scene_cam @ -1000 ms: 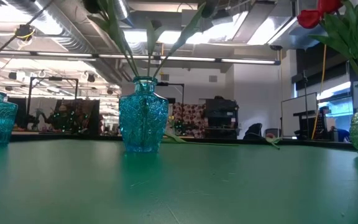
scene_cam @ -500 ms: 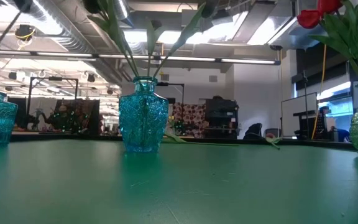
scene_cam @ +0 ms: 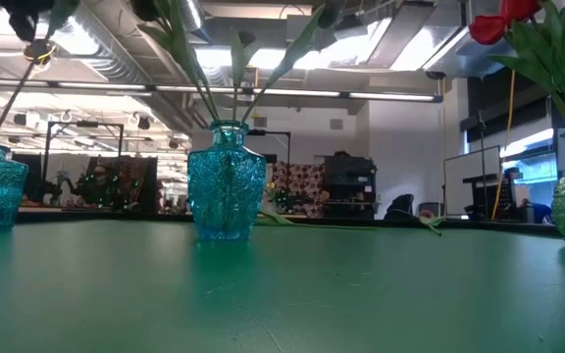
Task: Sort flowers into vase by color
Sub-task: Put the top left pink tulip into the left blue vase
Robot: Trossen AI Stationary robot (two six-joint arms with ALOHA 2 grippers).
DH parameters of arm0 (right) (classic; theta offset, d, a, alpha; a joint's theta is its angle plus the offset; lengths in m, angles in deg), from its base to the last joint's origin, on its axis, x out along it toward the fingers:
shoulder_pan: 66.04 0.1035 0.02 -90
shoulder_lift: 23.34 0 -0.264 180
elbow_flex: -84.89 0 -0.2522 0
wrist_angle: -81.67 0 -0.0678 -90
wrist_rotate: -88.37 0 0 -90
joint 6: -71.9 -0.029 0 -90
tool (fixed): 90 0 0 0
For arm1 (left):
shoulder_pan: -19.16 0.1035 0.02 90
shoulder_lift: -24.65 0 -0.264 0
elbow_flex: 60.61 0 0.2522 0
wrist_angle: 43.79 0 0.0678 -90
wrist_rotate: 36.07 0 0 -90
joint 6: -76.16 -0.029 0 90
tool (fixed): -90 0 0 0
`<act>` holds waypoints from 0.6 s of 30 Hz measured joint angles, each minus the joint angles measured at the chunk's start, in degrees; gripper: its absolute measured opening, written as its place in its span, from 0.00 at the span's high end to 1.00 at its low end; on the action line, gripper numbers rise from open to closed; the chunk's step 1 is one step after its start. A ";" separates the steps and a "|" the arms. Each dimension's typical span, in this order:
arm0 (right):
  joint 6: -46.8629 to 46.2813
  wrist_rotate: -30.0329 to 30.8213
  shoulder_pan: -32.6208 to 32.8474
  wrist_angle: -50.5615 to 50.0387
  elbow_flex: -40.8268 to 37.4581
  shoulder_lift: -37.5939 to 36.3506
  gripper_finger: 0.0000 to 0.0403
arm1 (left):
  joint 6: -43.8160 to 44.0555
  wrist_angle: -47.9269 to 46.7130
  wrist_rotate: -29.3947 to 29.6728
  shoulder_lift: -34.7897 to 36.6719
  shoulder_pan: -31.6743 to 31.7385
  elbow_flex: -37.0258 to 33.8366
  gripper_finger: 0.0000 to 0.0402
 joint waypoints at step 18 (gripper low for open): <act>-3.27 -2.32 0.00 -5.94 0.00 0.46 0.59 | 5.04 -3.97 0.36 0.11 0.00 -0.66 0.99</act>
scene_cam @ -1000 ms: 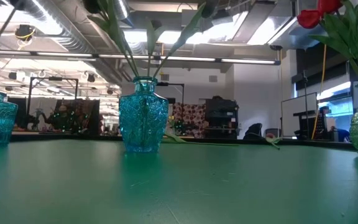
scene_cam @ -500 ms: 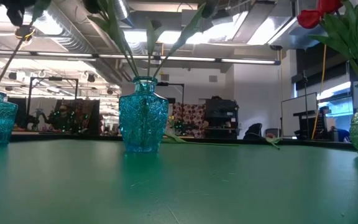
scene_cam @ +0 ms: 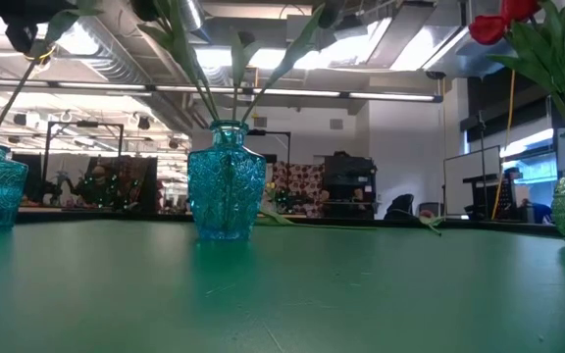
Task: Sort flowers into vase by color
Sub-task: Put the top left pink tulip into the left blue vase, then put the bottom pink tulip into the left blue vase
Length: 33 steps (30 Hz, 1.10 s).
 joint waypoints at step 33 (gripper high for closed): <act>1.34 -0.61 0.00 -3.96 0.00 0.00 0.59 | 24.33 -24.98 -13.78 -0.07 -0.02 17.52 0.65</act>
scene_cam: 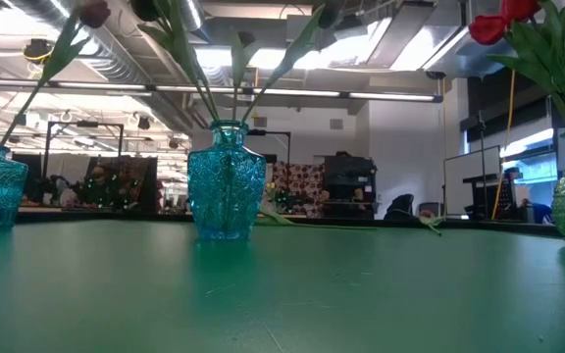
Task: Sort flowers into vase by color
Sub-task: Put the bottom pink tulip into the left blue vase
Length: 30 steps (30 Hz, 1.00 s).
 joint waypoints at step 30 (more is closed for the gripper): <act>2.15 -3.41 0.00 -0.87 0.00 -0.13 0.59 | 18.06 65.89 -32.32 -0.66 16.75 -18.62 0.77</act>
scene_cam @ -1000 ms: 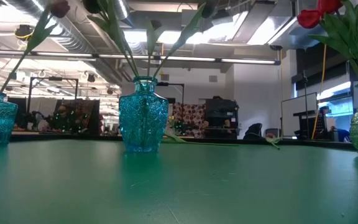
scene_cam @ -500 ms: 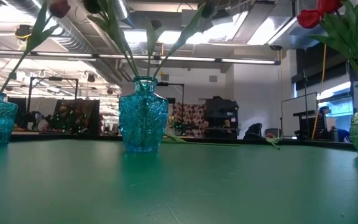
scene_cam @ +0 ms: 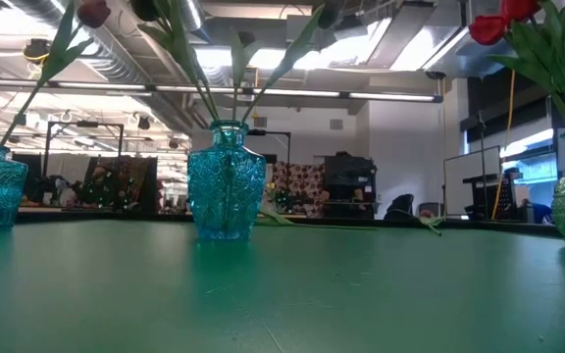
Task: Sort flowers into vase by color
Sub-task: Put the bottom pink tulip into the left blue vase
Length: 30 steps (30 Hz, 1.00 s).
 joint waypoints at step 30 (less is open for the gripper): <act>1.14 2.99 -0.04 -3.11 0.00 0.00 0.59 | -6.85 25.05 0.75 -23.67 -13.75 -0.02 0.77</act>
